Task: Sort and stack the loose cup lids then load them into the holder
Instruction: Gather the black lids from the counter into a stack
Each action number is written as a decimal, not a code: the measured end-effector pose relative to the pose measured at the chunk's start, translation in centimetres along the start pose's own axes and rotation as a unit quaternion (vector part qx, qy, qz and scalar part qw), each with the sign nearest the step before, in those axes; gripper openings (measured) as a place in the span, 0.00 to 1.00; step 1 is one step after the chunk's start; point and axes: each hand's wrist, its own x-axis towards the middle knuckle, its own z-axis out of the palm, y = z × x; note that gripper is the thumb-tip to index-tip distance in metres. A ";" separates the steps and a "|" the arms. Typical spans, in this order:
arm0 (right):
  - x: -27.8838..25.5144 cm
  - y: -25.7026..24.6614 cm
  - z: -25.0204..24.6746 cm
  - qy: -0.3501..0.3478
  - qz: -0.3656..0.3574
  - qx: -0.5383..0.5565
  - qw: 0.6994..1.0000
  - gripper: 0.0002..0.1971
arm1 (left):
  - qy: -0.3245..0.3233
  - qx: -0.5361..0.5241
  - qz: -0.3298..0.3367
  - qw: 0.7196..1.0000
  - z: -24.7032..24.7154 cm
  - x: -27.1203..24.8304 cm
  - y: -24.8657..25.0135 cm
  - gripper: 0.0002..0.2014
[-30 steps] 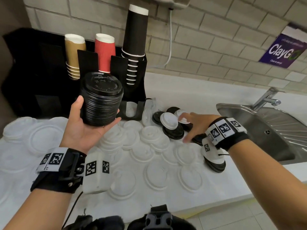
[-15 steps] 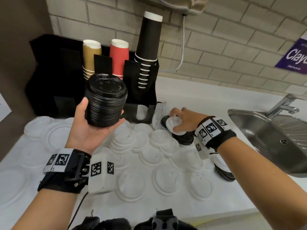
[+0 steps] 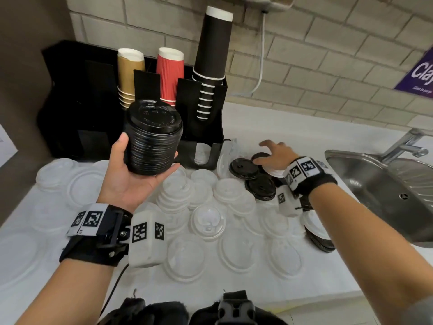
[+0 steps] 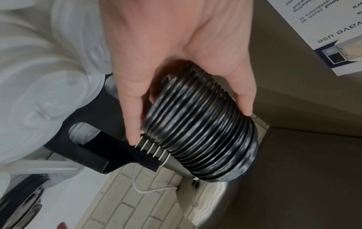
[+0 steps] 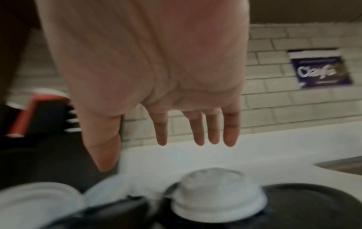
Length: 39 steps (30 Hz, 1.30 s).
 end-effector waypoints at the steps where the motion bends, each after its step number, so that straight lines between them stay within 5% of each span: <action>1: 1.1 1.0 0.2 -0.003 0.041 -0.025 0.999 0.36 | -0.004 -0.001 0.001 1.000 -0.1 0.0 0.1 0.53; 6: 3.8 3.7 2.3 -0.042 0.067 -0.034 0.996 0.37 | -0.029 -0.014 0.003 0.999 -0.7 0.2 0.7 0.40; 11: 3.3 3.7 1.8 -0.017 0.066 -0.009 0.998 0.30 | -0.044 -0.021 0.006 0.999 -0.8 -0.1 1.0 0.38; 18: -3.1 -4.3 -0.4 -0.145 -0.149 0.111 0.972 0.29 | -0.020 -0.015 0.007 1.000 -0.4 -0.2 0.9 0.42; 22: -4.9 -7.3 0.5 -0.145 -0.165 0.146 0.964 0.34 | 0.000 -0.005 0.004 1.000 0.1 -0.4 0.6 0.48; 27: -7.6 -4.3 0.0 0.007 -0.109 0.244 0.964 0.29 | 0.010 0.006 -0.007 1.000 0.8 -0.7 0.2 0.59; 31: -10.6 2.0 0.5 0.079 0.006 0.267 0.960 0.28 | 0.010 0.006 -0.012 1.000 1.0 -0.9 -0.2 0.60; 35: -12.3 7.9 1.5 0.049 0.154 0.159 0.974 0.32 | 0.005 0.014 -0.013 1.000 1.0 -1.2 -0.5 0.57; 39: -12.1 10.2 3.0 -0.033 0.188 0.096 0.977 0.37 | 0.010 0.012 -0.018 1.000 1.1 -1.3 -0.7 0.58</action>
